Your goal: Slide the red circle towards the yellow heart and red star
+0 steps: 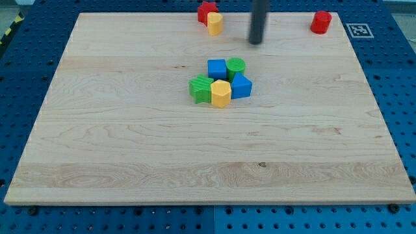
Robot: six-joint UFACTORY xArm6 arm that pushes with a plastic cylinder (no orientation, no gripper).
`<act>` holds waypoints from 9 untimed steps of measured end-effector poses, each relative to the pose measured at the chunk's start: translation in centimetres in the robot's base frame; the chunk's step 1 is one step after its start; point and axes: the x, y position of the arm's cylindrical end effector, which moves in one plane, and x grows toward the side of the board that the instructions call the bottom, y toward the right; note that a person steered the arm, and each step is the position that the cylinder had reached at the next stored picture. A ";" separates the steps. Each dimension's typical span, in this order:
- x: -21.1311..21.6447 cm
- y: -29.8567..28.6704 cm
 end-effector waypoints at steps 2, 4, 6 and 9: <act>6.1 15.6; 4.8 21.4; -1.2 20.1; -2.4 18.6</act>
